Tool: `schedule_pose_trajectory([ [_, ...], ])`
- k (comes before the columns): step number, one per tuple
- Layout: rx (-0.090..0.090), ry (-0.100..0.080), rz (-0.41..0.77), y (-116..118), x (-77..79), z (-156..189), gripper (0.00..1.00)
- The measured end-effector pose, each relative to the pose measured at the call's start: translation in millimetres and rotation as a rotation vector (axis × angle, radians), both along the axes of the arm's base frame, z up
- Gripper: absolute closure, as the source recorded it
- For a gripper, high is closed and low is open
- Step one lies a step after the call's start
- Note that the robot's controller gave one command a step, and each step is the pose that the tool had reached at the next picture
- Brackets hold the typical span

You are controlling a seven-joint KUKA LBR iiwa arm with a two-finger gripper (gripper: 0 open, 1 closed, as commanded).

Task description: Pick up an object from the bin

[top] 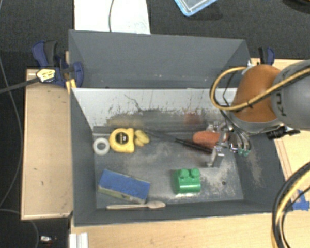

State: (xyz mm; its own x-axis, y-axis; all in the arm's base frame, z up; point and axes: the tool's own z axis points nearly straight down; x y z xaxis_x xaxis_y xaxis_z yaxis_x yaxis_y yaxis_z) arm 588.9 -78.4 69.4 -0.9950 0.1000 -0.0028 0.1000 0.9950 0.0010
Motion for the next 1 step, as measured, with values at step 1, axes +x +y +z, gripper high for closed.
schedule_pose_trajectory([
  [1,-0.006,-0.017,0.016,21.6,0.1,88.7,0.0],
])
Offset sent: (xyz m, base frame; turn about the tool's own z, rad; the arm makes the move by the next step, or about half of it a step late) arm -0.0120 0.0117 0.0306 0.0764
